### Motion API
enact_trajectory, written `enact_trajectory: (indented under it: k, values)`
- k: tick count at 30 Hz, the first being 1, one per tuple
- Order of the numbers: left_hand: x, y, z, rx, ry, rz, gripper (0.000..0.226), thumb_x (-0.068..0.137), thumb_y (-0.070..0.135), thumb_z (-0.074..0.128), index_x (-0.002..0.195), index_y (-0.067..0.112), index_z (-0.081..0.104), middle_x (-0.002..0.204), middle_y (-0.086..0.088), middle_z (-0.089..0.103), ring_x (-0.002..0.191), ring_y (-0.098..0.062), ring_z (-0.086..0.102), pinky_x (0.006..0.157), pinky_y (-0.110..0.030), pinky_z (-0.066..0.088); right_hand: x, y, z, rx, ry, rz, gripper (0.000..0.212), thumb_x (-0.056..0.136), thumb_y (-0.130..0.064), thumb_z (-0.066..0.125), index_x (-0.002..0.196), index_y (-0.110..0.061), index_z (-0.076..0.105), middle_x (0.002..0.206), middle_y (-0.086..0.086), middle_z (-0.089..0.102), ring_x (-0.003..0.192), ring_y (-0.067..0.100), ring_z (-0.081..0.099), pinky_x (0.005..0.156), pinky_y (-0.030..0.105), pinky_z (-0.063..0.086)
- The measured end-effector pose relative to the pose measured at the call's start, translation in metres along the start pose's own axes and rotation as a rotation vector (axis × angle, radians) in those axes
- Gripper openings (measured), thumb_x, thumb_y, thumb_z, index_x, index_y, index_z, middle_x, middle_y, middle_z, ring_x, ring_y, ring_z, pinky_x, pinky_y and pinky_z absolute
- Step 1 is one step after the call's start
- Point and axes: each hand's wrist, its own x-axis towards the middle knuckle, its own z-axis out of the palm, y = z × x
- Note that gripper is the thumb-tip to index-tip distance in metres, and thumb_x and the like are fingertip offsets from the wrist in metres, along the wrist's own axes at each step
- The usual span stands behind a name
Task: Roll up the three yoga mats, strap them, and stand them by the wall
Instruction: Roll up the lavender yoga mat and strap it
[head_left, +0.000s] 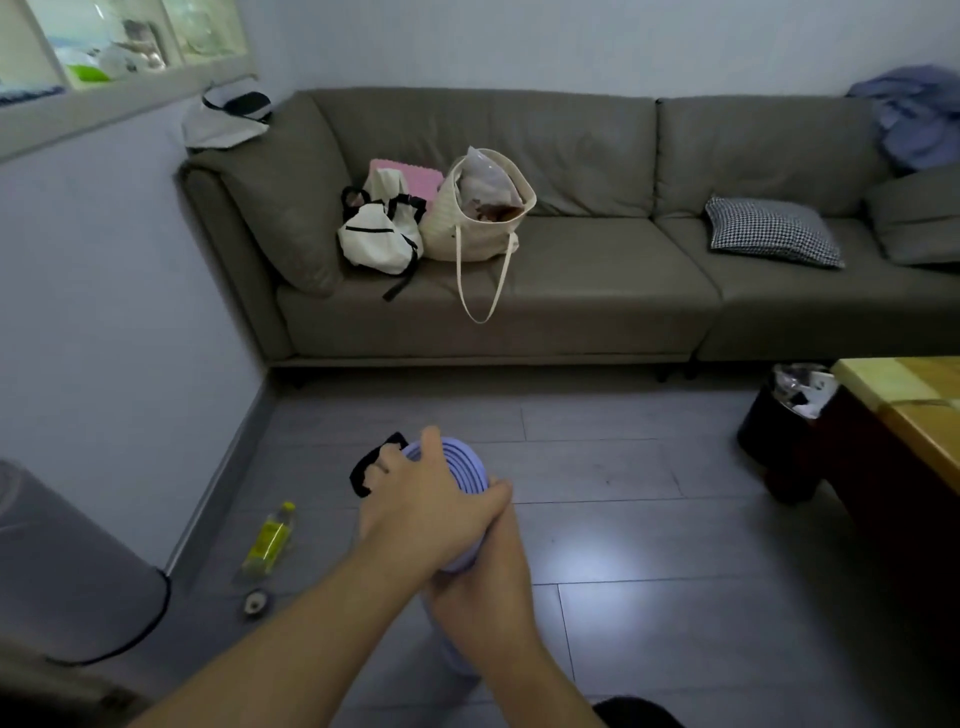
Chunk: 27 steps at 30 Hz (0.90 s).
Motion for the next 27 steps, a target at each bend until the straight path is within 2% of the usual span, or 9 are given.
enact_trajectory:
  k: [2,3,5,8,14,18,21,24,27]
  values:
    - [0.002,0.004,0.003,0.026,0.061,0.007,0.089,0.08,0.082,0.051,0.15,0.034,0.024,0.146,-0.014,0.034,0.131,-0.036,0.04,0.09,-0.043,0.045,0.001,-0.008,-0.02,-0.085,-0.057,-0.05,0.04,0.097,-0.024,0.064,0.135,-0.016,0.07,0.134,0.009,0.072,0.126,0.023,0.067,0.109,0.047,0.054]
    - [0.003,0.004,0.003,0.038,0.089,0.021,0.085,0.082,0.08,0.051,0.148,0.034,0.026,0.145,-0.013,0.036,0.129,-0.035,0.042,0.087,-0.042,0.045,0.002,-0.013,-0.027,-0.102,-0.084,-0.047,0.047,0.087,-0.015,0.068,0.134,-0.021,0.069,0.131,0.001,0.073,0.126,0.018,0.067,0.11,0.045,0.054]
    - [0.006,0.003,0.005,0.063,0.107,0.069,0.081,0.084,0.077,0.051,0.148,0.034,0.028,0.143,-0.012,0.04,0.128,-0.034,0.044,0.086,-0.041,0.045,0.014,-0.028,-0.051,-0.163,-0.041,-0.074,0.054,0.076,-0.007,0.061,0.128,-0.02,0.07,0.124,-0.002,0.076,0.122,0.018,0.069,0.107,0.043,0.055]
    - [0.006,0.007,0.008,0.085,0.116,0.129,0.079,0.088,0.075,0.049,0.151,0.032,0.028,0.143,-0.01,0.042,0.127,-0.032,0.045,0.085,-0.038,0.044,0.028,-0.063,-0.07,-0.158,0.109,-0.086,0.032,0.096,0.001,0.052,0.116,-0.016,0.072,0.113,0.008,0.078,0.107,0.026,0.074,0.099,0.046,0.058]
    - [-0.014,0.025,0.02,0.129,0.123,0.291,0.07,0.085,0.076,0.052,0.14,0.037,0.033,0.128,0.0,0.046,0.118,-0.023,0.048,0.076,-0.032,0.04,0.045,-0.126,-0.038,-0.6,-0.15,-0.106,0.021,0.107,-0.022,0.059,0.122,-0.021,0.074,0.121,-0.003,0.072,0.109,0.011,0.066,0.086,0.022,0.051]
    - [-0.024,0.023,0.026,0.126,0.156,0.402,0.063,0.081,0.072,0.049,0.133,0.038,0.049,0.13,0.007,0.054,0.112,-0.016,0.05,0.069,-0.028,0.04,0.055,-0.132,-0.029,-0.947,-0.284,-0.046,0.014,0.098,-0.028,0.075,0.108,-0.021,0.082,0.1,-0.003,0.079,0.088,0.002,0.068,0.075,0.02,0.048]
    - [-0.025,0.015,0.027,0.109,0.163,0.471,0.074,0.082,0.075,0.049,0.145,0.039,0.035,0.139,0.008,0.041,0.12,-0.014,0.045,0.076,-0.027,0.04,0.062,-0.128,-0.032,-0.8,-0.184,-0.048,0.008,0.097,-0.019,0.076,0.092,-0.017,0.083,0.087,-0.001,0.078,0.081,0.005,0.07,0.071,0.018,0.051]
    - [-0.021,0.006,0.026,0.057,0.175,0.47,0.073,0.079,0.075,0.049,0.142,0.042,0.034,0.133,0.012,0.039,0.121,-0.012,0.044,0.075,-0.029,0.04,0.062,-0.122,-0.028,-0.702,-0.016,-0.053,0.023,0.105,-0.018,0.064,0.09,-0.008,0.077,0.088,0.006,0.074,0.084,0.014,0.066,0.071,0.02,0.052]
    - [-0.018,-0.006,0.024,0.073,0.18,0.475,0.076,0.08,0.079,0.046,0.144,0.041,0.031,0.138,0.012,0.034,0.126,-0.01,0.042,0.076,-0.028,0.042,0.064,-0.125,-0.031,-0.169,0.13,0.002,0.031,0.11,-0.011,0.051,0.082,-0.005,0.064,0.072,0.015,0.06,0.083,0.025,0.061,0.098,0.04,0.057]
